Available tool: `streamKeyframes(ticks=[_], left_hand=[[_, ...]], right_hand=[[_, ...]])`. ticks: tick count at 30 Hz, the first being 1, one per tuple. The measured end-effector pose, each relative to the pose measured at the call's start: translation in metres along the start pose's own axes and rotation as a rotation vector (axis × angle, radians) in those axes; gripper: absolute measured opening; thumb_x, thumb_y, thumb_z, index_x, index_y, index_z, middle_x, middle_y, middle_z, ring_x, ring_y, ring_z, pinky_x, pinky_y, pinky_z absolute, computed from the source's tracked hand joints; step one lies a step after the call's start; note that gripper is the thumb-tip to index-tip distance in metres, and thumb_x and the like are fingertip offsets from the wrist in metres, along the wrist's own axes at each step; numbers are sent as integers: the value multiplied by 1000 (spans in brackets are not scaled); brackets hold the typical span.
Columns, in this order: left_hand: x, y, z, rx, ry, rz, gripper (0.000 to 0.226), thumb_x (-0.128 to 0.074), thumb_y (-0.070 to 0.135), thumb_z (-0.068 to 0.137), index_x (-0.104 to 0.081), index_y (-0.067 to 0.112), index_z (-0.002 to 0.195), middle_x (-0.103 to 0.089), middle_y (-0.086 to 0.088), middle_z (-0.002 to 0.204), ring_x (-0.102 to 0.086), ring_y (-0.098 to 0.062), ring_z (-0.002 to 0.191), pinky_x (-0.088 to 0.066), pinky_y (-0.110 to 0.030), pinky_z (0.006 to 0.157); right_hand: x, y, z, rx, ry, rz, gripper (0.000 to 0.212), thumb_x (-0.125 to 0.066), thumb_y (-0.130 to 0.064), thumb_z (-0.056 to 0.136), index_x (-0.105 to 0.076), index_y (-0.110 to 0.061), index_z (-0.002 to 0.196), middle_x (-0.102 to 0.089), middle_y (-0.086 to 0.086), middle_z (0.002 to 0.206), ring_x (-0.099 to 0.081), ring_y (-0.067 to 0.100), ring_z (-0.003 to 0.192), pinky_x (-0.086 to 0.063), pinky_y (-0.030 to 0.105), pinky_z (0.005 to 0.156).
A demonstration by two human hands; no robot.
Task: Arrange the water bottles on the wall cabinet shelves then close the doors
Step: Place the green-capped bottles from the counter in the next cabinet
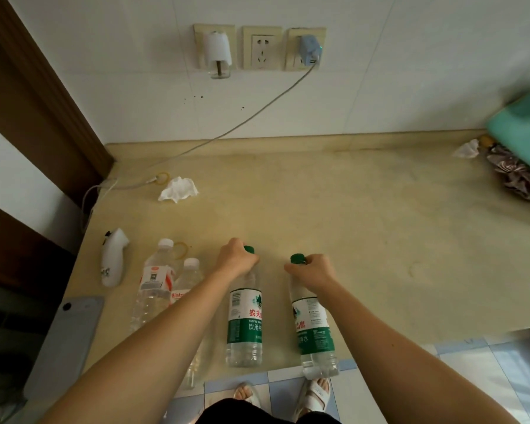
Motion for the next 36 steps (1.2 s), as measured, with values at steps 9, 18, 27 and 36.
streamKeyframes(ticks=[9, 18, 27, 36], left_hand=[[47, 44, -24, -264, -14, -341, 32, -76, 21, 88, -67, 19, 119, -72, -4, 99, -68, -14, 84, -55, -24, 75], [87, 83, -78, -617, 202, -328, 36, -87, 10, 74, -71, 26, 103, -71, 15, 99, -63, 3, 95, -52, -14, 87], [82, 81, -75, -650, 319, -316, 37, -86, 12, 77, -69, 29, 105, -68, 22, 101, -61, 7, 99, -52, -15, 90], [72, 58, -57, -614, 185, -410, 61, -89, 35, 73, -60, 29, 126, -65, 18, 122, -59, -1, 118, -48, -32, 107]], right_hand=[[51, -45, -21, 259, -50, 221, 33, -81, -33, 84, -73, -15, 110, -75, 3, 98, -71, 20, 90, -59, 32, 80], [88, -96, -56, 629, 55, 111, 37, -90, -22, 72, -64, -29, 96, -69, -14, 94, -62, -1, 90, -49, 17, 79], [80, -103, -49, 708, 67, 64, 38, -86, -23, 79, -60, -25, 107, -66, -17, 98, -59, -6, 98, -45, 13, 81], [65, -69, -24, 557, -126, 114, 73, -91, -39, 69, -50, -33, 130, -62, -25, 117, -61, -9, 102, -49, 13, 80]])
Point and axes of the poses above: each hand's wrist, its own z-axis towards the middle knuckle, its own x-axis out of the back of the hand, y = z × x, the point moved 5 cm from there along z, towards the middle knuckle
